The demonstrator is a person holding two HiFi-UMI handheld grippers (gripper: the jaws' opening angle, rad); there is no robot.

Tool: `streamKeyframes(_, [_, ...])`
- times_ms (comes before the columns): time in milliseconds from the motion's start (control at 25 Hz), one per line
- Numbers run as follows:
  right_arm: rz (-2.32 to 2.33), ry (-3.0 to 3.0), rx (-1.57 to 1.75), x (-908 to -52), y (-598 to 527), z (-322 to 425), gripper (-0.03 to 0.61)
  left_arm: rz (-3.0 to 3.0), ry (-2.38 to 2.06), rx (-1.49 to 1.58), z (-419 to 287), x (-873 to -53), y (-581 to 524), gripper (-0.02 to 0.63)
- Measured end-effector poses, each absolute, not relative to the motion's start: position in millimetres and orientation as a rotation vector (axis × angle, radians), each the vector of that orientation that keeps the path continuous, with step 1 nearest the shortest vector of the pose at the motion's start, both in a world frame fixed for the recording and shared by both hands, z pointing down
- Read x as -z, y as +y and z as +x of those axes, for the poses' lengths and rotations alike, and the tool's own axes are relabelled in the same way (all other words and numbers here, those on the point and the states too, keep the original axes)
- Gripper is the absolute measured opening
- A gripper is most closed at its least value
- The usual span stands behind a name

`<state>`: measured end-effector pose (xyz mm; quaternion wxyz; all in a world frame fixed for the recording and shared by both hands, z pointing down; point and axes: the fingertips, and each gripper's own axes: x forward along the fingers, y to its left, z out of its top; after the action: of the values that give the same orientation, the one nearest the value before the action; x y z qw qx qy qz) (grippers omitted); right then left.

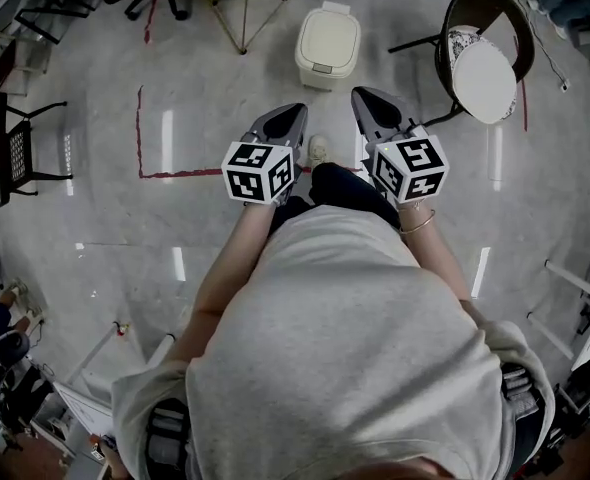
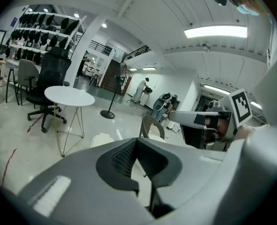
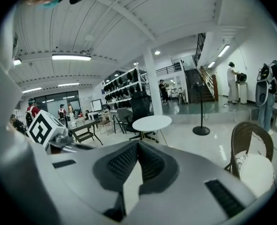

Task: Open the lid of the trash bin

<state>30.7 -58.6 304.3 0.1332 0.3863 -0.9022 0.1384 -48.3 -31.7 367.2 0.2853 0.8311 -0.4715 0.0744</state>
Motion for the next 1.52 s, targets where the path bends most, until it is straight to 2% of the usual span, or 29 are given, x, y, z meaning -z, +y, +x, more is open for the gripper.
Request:
streamKeyframes(240, [1.07,-2.627,-0.408,-308,-148,38,0.006,2.195,-1.31,-0.192,-45,-370,-114,0.008])
streamKeyframes(480, [1.014,-2.606,-0.433,-320,-188,40,0.006,2.122,-1.338,-0.199,-52,-386,-153,0.008])
streamKeyframes(1520, [0.959,-2.448,-0.578,-381,-205,4,0.006,2.108,-1.18,-0.254,-71,-416,-188,0.008])
